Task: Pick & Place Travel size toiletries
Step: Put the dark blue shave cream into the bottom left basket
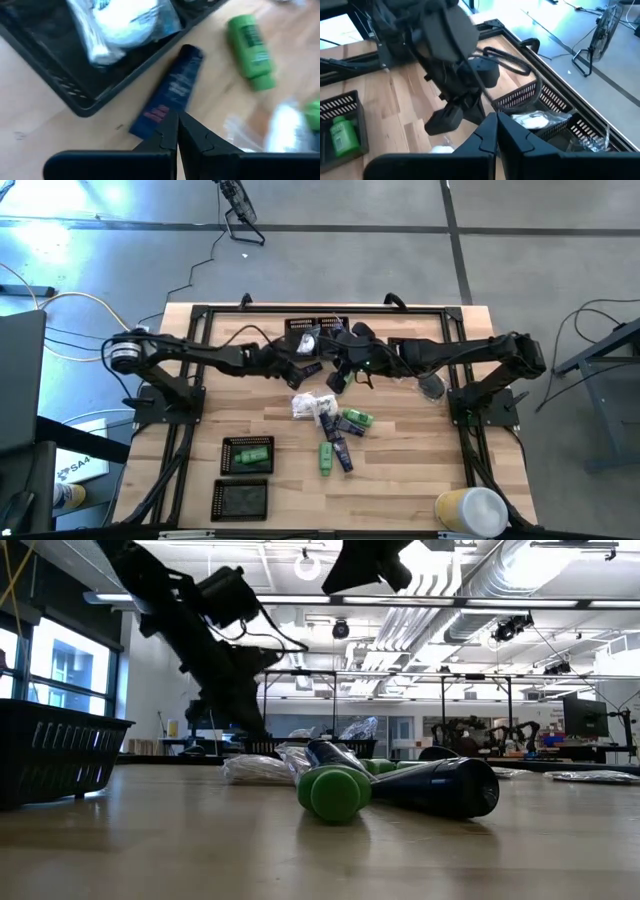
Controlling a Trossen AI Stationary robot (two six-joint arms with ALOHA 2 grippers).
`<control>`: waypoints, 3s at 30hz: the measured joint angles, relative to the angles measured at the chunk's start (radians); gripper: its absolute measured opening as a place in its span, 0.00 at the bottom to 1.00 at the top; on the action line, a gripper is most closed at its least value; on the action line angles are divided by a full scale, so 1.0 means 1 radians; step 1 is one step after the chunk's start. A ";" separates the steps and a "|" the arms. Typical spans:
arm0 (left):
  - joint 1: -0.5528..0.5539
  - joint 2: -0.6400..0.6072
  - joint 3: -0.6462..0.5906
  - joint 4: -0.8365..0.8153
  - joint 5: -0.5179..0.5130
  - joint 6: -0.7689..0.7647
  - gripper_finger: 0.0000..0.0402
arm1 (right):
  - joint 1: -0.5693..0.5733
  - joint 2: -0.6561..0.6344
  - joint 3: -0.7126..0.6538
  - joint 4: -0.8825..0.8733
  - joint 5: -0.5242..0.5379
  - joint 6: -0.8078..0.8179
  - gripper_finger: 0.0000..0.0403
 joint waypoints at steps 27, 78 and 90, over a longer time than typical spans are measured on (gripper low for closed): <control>-0.130 0.238 0.003 0.209 -0.121 -0.092 0.00 | 0.000 0.000 0.000 -0.149 -0.003 -0.034 0.01; -0.016 0.093 -0.001 0.217 0.279 0.530 0.61 | 0.059 -0.108 0.000 -0.176 -0.004 -0.026 0.01; -0.019 0.118 0.004 0.265 0.255 0.634 0.59 | 0.107 -0.281 0.002 -0.170 0.161 -0.007 0.01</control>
